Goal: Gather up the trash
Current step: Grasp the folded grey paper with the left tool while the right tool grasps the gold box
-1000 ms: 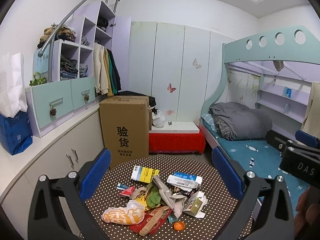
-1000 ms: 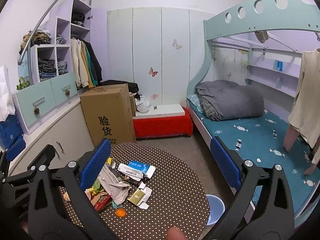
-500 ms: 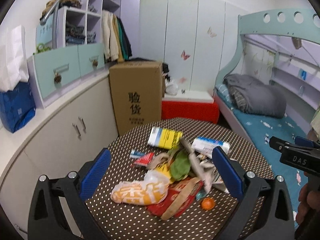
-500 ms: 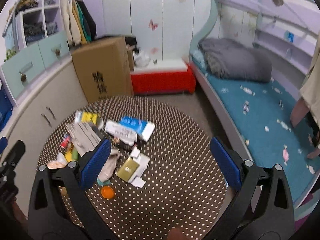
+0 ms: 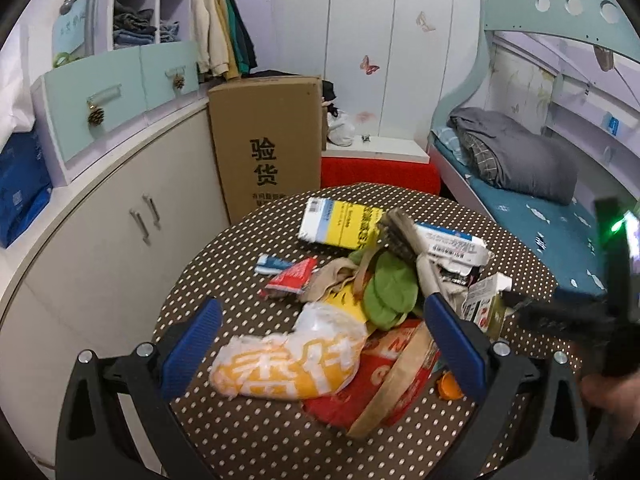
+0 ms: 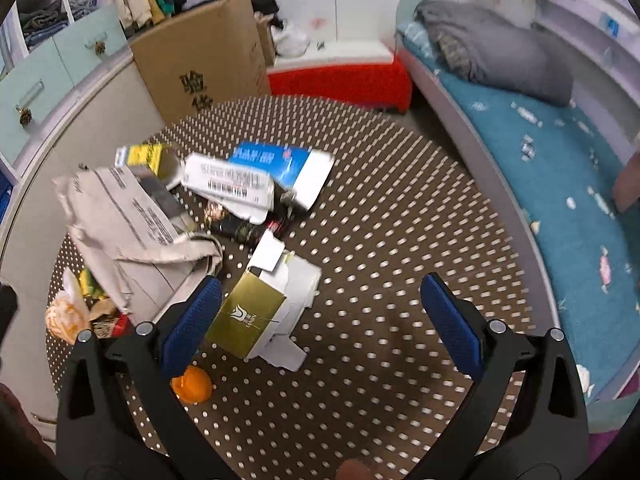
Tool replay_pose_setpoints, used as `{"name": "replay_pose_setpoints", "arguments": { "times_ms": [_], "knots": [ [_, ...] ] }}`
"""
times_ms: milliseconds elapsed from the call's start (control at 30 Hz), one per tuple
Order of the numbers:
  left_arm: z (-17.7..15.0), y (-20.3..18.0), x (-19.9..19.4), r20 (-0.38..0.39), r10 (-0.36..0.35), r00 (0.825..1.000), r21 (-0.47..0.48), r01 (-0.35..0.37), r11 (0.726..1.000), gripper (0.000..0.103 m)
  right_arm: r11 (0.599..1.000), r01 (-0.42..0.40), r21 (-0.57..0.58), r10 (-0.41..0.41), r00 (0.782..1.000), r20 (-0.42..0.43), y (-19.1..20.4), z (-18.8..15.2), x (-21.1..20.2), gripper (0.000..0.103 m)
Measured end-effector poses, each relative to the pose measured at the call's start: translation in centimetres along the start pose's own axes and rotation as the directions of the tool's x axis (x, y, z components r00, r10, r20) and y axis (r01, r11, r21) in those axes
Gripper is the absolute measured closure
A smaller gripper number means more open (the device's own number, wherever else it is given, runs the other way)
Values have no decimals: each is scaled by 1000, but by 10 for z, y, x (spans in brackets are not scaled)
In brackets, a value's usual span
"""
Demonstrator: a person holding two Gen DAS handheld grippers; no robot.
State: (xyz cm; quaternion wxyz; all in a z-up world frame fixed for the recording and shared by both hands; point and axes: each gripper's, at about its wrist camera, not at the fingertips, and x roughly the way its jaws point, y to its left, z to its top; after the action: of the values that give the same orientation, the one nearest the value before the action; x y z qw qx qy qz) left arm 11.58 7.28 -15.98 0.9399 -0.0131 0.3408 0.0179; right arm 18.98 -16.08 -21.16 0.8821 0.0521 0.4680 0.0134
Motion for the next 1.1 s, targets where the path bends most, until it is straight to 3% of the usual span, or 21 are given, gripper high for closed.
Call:
{"name": "replay_pose_setpoints", "arguments": {
  "times_ms": [100, 167, 233, 267, 467, 533, 600, 667, 867, 1100],
  "knots": [
    [10, -12, 10, 3, -16, 1000, 13, 16, 1000, 4, 1000, -21, 1, 21, 1000, -23, 1, -2, 14, 7],
    [17, -22, 21, -1, -28, 1000, 26, 28, 999, 4, 999, -48, 5, 48, 998, -42, 0, -4, 21, 18],
    [22, -30, 31, -19, -31, 999, 35, 31, 999, 4, 997, -74, 1, 74, 995, -61, -1, -5, 26, 51],
    [24, -35, 39, -30, -31, 999, 38, 32, 999, 4, 996, -88, 0, 88, 994, -70, -1, -5, 28, 55],
    [32, -54, 73, -80, -52, 995, 60, 57, 997, 6, 994, -112, 21, 113, 993, -45, -21, -11, 23, 56],
    [35, -58, 79, -88, -78, 993, 66, 83, 994, 29, 993, -111, 37, 113, 993, -37, -33, -11, 20, 56],
    [37, -61, 87, -118, -119, 986, 65, 127, 990, 64, 993, -109, 53, 110, 994, -26, -44, -12, 16, 56],
    [36, -62, 90, -130, -148, 980, 60, 157, 986, 81, 992, -110, 68, 111, 994, -18, -52, -10, 13, 56],
    [42, -64, 69, -58, -203, 977, 62, 207, 976, 95, 989, -117, 90, 115, 993, 31, -72, -2, -3, 56],
    [58, -75, 36, 36, -260, 965, 76, 257, 963, 97, 985, -137, 107, 124, 985, 118, -85, 11, -30, 56]
  ]
}}
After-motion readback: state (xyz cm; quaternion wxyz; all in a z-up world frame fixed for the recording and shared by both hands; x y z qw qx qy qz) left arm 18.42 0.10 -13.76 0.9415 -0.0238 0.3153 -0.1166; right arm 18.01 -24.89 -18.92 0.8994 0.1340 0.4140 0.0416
